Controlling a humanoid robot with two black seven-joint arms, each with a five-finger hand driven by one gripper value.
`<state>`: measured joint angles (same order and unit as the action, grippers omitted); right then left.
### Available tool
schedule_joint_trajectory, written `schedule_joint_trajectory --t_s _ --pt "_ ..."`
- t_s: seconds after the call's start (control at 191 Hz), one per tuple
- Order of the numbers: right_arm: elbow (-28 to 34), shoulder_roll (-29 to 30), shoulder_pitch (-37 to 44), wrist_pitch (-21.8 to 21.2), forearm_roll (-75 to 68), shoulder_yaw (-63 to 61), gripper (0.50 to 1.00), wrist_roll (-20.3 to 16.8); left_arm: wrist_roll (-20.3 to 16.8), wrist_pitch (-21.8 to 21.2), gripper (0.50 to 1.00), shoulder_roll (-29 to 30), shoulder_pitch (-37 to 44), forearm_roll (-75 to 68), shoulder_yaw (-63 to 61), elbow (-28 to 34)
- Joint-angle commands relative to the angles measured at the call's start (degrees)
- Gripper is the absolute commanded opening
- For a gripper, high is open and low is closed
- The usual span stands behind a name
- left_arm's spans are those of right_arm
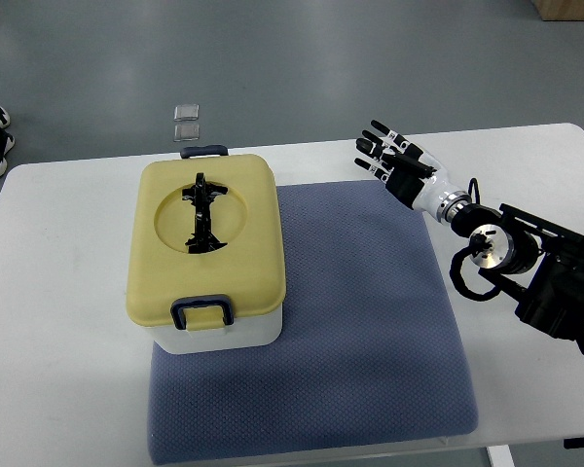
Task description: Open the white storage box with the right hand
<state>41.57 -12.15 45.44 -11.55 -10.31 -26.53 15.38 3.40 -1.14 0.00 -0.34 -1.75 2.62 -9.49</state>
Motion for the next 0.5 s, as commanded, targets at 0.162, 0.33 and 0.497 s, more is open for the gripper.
schedule_joint_trajectory --t_s 0.162,0.33,0.497 --pt "0.0 0.0 0.0 0.6 0.3 0.1 0.932 0.2 -0.1 -0.5 1.0 0.0 0.3 0.1 0.0 0.1" --pt "0.0 -0.2 0.1 0.7 0.2 0.0 0.932 0.0 -0.1 -0.1 1.0 0.0 0.2 0.2 0.0 0.3" --pt "-0.1 -0.3 0.2 3.7 0.5 0.1 0.932 0.1 -0.1 -0.3 1.0 0.0 0.2 0.2 -0.2 0.9"
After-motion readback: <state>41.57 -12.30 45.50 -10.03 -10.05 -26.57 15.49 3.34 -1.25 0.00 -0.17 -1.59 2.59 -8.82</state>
